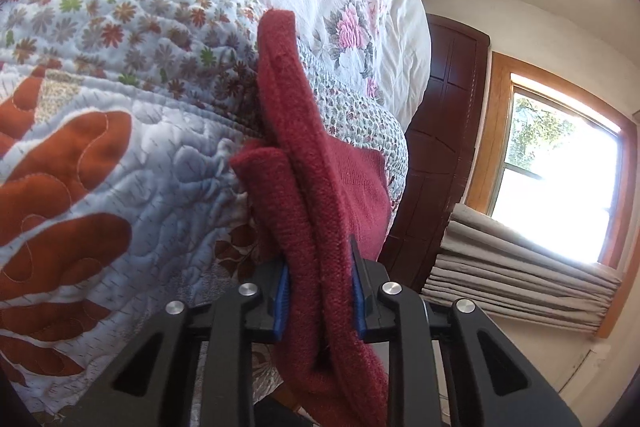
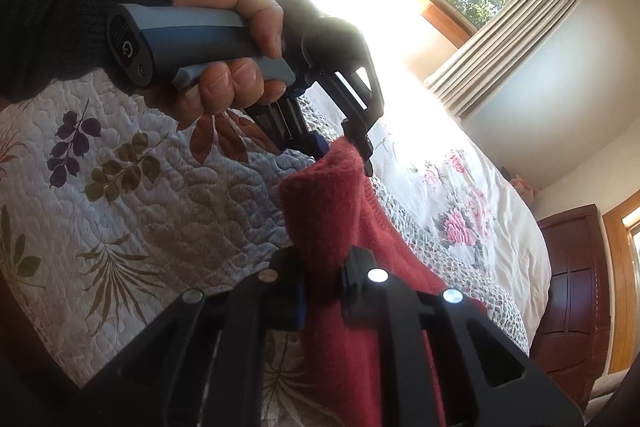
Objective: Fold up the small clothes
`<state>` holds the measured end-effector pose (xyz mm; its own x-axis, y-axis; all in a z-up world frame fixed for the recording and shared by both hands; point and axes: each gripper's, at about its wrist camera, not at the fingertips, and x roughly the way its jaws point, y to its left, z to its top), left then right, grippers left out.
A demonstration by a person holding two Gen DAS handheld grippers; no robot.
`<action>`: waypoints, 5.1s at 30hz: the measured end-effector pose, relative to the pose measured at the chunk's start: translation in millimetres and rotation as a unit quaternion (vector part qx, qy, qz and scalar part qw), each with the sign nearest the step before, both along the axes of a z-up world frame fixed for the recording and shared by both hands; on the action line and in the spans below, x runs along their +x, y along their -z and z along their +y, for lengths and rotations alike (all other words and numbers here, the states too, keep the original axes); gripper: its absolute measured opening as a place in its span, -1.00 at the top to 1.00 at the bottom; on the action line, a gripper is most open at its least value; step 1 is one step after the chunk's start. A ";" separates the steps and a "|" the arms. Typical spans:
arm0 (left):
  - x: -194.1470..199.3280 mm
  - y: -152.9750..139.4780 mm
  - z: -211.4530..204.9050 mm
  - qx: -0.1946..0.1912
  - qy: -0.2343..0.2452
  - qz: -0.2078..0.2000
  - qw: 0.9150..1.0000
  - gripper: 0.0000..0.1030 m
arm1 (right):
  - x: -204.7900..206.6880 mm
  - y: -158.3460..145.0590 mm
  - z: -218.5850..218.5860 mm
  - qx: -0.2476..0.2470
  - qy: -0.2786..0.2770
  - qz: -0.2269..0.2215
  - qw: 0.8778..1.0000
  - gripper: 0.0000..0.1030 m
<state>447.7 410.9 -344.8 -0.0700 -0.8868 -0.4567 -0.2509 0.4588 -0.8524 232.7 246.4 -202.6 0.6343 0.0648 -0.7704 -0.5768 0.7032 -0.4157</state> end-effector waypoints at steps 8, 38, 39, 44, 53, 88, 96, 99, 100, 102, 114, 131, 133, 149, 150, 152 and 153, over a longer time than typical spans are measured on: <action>10.0 -32.3 -15.5 0.009 0.006 -0.027 1.000 0.58 | 2.9 -11.9 -4.4 0.021 0.019 -0.009 1.000 0.78; 16.1 -158.5 -107.1 0.055 0.056 -0.126 0.989 0.62 | -7.5 -73.4 -79.0 0.105 0.112 -0.063 0.986 0.79; 15.4 -162.4 -111.1 0.057 0.057 -0.128 0.988 0.62 | -7.3 -75.9 -83.2 0.108 0.115 -0.065 0.985 0.79; 14.2 -179.9 -135.2 0.071 0.064 -0.138 0.986 0.62 | -5.2 -86.9 -106.9 0.131 0.130 -0.073 0.980 0.79; 11.8 -193.7 -196.1 0.096 0.084 -0.148 0.981 0.64 | -6.2 -94.9 -158.1 0.168 0.160 -0.076 0.970 0.80; -55.5 -108.8 -381.1 0.168 0.189 -0.139 0.958 0.75 | -46.8 73.5 -403.1 0.513 0.321 0.209 0.768 0.74; -123.2 -147.4 -315.4 0.139 0.161 -0.205 0.955 0.02 | -49.4 108.2 -446.6 0.644 0.283 0.287 0.651 -0.07; -162.1 -149.2 -296.8 0.132 0.167 -0.220 0.952 -0.08 | -30.2 102.2 -466.2 0.651 0.278 0.289 0.644 -0.39; -174.3 -146.5 -291.2 0.123 0.165 -0.218 0.954 -0.13 | -18.6 99.9 -471.7 0.650 0.276 0.289 0.646 -0.39; -194.1 -140.1 -281.3 0.101 0.149 -0.211 0.961 -0.16 | 11.3 98.2 -479.8 0.643 0.272 0.298 0.651 -0.41; -244.7 -88.9 -257.4 0.048 0.054 -0.152 0.986 -0.25 | 146.0 112.9 -444.8 0.570 0.257 0.350 0.697 -0.35; -261.4 -88.1 -247.3 0.069 0.049 -0.140 0.986 -0.27 | 169.4 127.5 -497.4 0.553 0.323 0.285 0.713 0.56; -261.2 -86.8 -242.7 0.067 0.042 -0.137 0.987 -0.27 | 153.7 116.7 -494.4 0.565 0.300 0.282 0.715 0.29; -231.7 -63.8 -260.1 -0.020 -0.067 -0.108 0.992 -0.50 | 14.3 105.7 -455.2 0.538 0.260 0.338 0.727 0.84; -232.1 -62.7 -260.0 -0.018 -0.079 -0.110 0.991 -0.50 | 10.1 101.1 -458.7 0.544 0.261 0.335 0.724 0.85; -232.6 -59.1 -257.1 -0.004 -0.110 -0.115 0.987 -0.52 | -2.1 91.3 -467.1 0.558 0.259 0.327 0.718 0.86; -232.5 -55.9 -255.3 0.007 -0.125 -0.116 0.985 -0.52 | -6.4 89.7 -471.2 0.565 0.257 0.328 0.712 0.86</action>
